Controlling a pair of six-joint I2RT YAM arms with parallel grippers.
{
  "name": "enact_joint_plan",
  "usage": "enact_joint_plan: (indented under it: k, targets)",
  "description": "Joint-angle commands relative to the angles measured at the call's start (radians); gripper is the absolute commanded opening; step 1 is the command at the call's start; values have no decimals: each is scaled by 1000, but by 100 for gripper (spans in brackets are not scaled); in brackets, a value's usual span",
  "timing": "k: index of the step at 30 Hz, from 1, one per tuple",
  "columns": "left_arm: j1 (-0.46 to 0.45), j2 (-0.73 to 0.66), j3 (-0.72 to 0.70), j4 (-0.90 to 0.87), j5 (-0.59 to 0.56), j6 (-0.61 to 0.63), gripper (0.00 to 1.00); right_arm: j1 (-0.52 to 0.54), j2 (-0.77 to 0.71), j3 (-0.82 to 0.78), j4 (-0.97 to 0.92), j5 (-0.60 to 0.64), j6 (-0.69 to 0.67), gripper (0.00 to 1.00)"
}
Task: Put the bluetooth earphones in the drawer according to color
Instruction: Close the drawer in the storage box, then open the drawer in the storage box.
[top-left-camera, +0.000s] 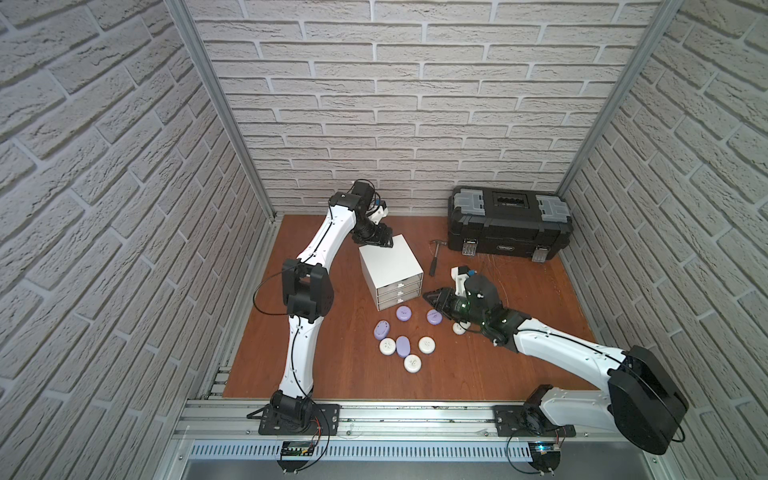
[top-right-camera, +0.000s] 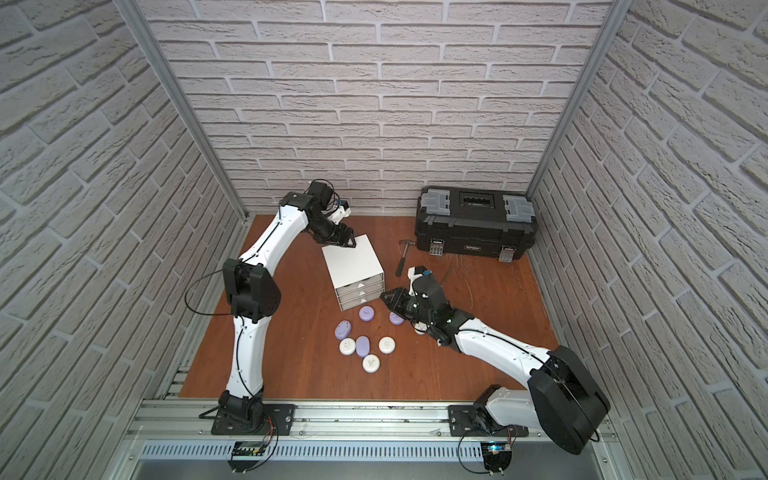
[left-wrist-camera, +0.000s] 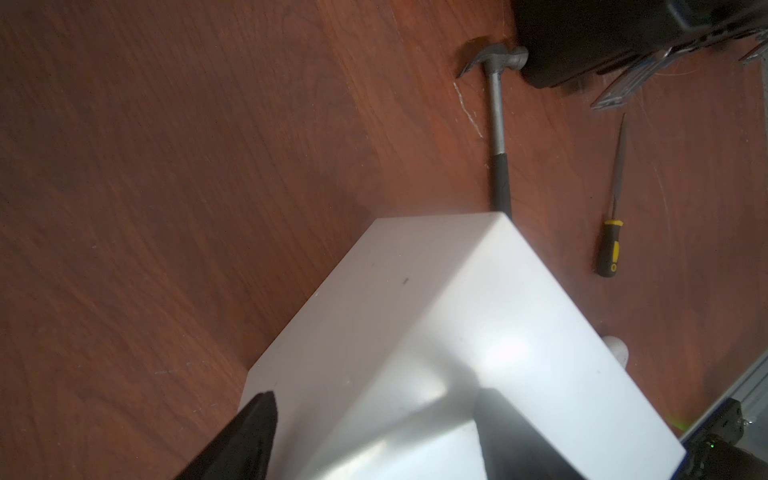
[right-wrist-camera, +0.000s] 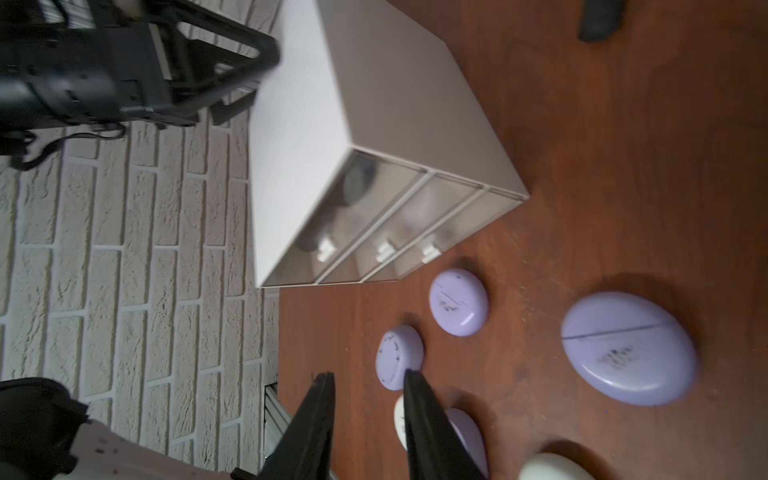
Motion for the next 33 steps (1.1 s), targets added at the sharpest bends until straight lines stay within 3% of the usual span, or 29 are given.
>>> enact_joint_plan:
  k: [1,8,17,23,33]
  targets:
    - [-12,-32,-29,-71,-6,-15,79,10,52,-119,444,56,130,35]
    - [-12,-50,-45,-72,-9,-12,79,26,229,-177,774,62,233,40]
    - [-11,-67,-72,-65,-10,-11,79,98,456,-172,1037,124,394,40]
    - [-8,-82,-89,-59,-9,-9,79,127,557,-137,1127,161,451,37]
    - [-6,-91,-114,-46,-9,-7,79,144,586,-92,1097,176,465,35]
